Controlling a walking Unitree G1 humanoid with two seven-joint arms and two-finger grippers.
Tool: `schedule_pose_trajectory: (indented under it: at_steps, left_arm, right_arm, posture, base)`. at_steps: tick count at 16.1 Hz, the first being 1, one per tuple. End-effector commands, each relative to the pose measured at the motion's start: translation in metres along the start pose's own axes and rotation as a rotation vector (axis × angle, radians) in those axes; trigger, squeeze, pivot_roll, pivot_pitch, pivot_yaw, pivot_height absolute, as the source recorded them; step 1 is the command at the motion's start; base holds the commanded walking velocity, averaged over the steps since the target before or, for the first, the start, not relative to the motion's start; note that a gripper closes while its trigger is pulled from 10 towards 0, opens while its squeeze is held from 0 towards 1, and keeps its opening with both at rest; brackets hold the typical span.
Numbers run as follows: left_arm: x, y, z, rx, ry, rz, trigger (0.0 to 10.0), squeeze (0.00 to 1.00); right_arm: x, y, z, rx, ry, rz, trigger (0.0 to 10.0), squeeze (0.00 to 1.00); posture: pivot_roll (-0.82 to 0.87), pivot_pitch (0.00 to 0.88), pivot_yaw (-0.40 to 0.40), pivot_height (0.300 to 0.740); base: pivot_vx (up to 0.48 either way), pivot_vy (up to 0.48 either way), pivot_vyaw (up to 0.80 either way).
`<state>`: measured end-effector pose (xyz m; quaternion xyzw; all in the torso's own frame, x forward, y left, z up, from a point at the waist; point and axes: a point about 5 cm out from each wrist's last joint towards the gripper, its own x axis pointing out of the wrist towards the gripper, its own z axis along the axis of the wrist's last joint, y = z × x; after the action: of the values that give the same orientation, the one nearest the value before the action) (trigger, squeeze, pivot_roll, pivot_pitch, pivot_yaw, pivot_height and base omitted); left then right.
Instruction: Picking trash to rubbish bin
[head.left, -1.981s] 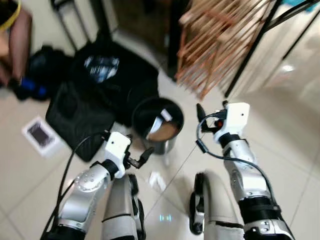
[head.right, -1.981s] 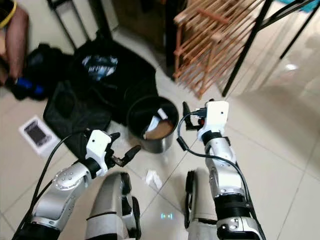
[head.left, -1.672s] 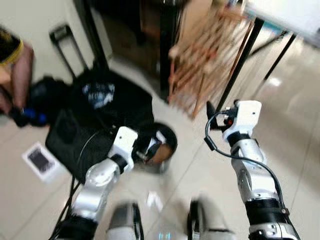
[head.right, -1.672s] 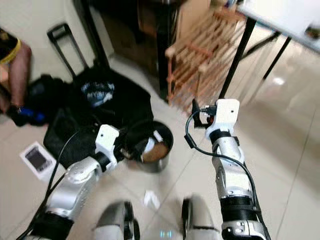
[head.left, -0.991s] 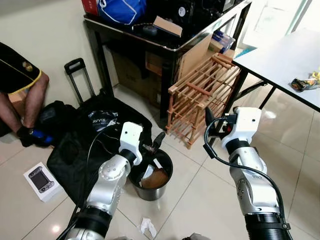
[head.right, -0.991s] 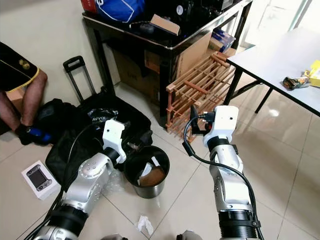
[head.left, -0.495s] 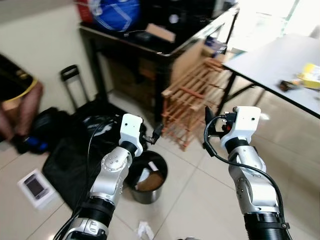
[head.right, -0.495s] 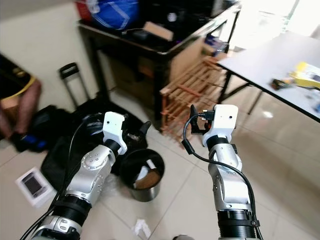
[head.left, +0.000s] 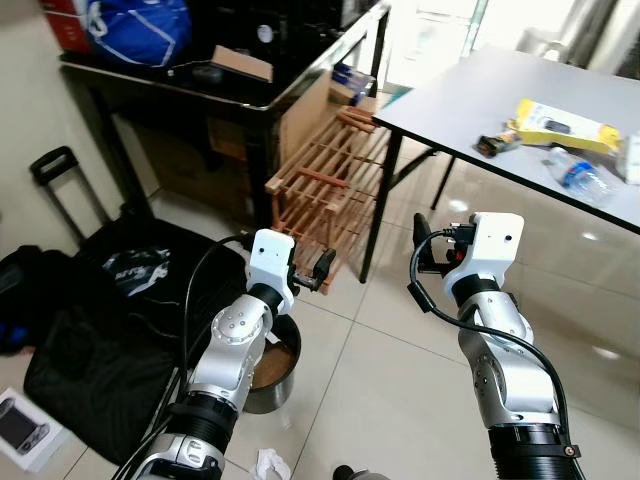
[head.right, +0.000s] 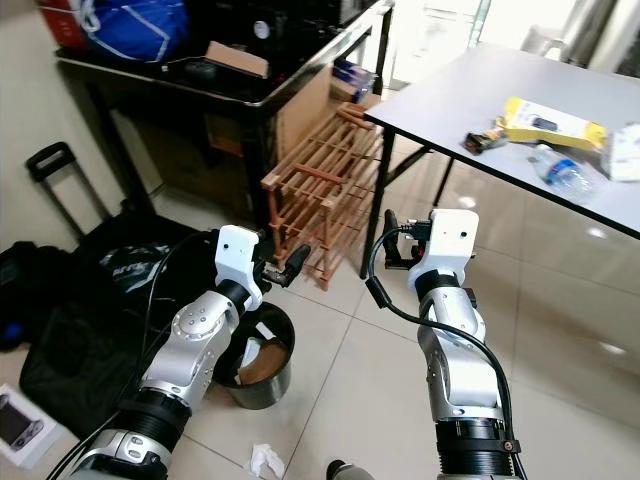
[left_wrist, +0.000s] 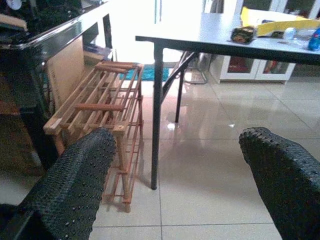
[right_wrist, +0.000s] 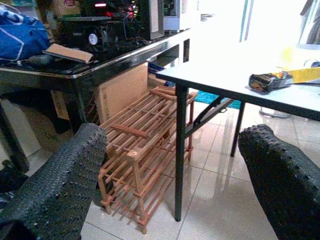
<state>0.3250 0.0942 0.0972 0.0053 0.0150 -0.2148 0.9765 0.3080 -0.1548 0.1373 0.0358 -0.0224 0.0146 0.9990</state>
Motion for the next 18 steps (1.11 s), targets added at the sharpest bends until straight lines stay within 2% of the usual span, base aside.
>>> schedule_pose_trajectory:
  at_steps: [1,6,7,18]
  left_arm:
    - [0.0022,-0.0006,0.0019,0.014,-0.004,0.004,10.0,0.0]
    - [0.0042,-0.0025,0.0016,0.017,-0.004,-0.001,10.0,0.0]
    - [0.005,-0.0032,0.0019,0.016,-0.006,-0.003,10.0,0.0]
    - [0.0093,-0.0062,-0.0005,0.009,0.005,-0.021,10.0,0.0]
  right_arm:
    - [0.0022,0.0013,0.0034,0.0,-0.001,0.0,10.0,0.0]
    - [0.0027,0.0007,0.0054,-0.008,-0.008,0.003,10.0,0.0]
    - [0.0027,0.001,0.0062,-0.013,-0.015,0.007,10.0,0.0]
    - [0.0029,0.0021,0.0073,-0.022,-0.023,0.008,10.0,0.0]
  posture:
    - [-0.05,0.022,-0.004,0.74]
    - [-0.06,0.016,-0.008,0.74]
    - [-0.06,0.013,-0.007,0.74]
    - [-0.08,0.0,0.005,0.74]
  base:
    - [0.0,0.0,-0.8]
    - [0.0,0.0,-0.8]
    - [0.0,0.0,0.0]
    - [0.0,-0.439,0.0]
